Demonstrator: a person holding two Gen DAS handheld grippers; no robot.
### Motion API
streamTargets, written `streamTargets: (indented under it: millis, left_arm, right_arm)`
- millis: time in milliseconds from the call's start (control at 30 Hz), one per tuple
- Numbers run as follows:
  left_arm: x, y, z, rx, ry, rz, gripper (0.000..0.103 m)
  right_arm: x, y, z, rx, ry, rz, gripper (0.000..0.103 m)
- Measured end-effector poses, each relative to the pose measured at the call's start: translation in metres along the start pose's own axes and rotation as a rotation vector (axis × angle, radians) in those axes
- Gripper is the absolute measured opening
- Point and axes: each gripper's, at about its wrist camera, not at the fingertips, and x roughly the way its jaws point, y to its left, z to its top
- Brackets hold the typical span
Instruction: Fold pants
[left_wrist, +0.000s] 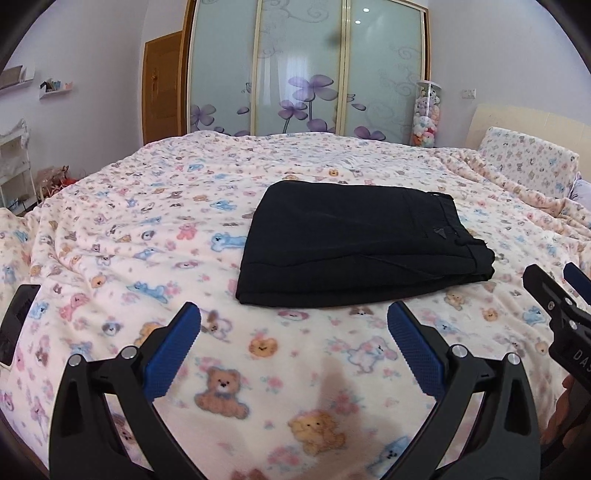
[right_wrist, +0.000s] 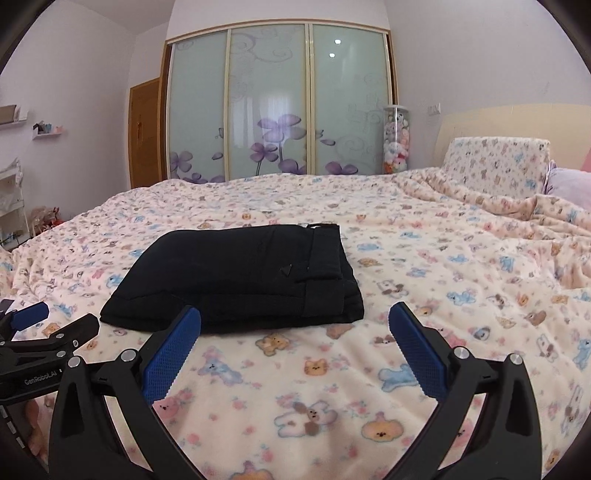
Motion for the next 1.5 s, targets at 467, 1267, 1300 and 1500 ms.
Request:
streamTargets:
  millis: [467, 1267, 1300, 1500]
  left_arm:
    - [0.0053, 0.0058, 0.0001, -0.016, 0.022, 0.010, 0.101]
    - [0.0072, 0.0037, -0.0025, 0.002, 0.028, 0.007, 0.101]
    - [0.0076, 0.0030, -0.0032, 0.005, 0.028, 0.007, 0.101]
    - [0.0082, 0.0013, -0.0049, 0.013, 0.032, 0.003, 0.101]
  right_arm:
    - [0.0012, 0.0064, -0.0031, -0.033, 0.010, -0.007, 0.102]
    - [0.0032, 0.0084, -0.0037, -0.056, 0.016, -0.001, 0.102]
    - [0.0039, 0.0081, -0.0041, -0.057, 0.018, 0.001, 0.102]
    - [0.0061, 0.0068, -0.0056, -0.057, 0.028, 0.006, 0.102]
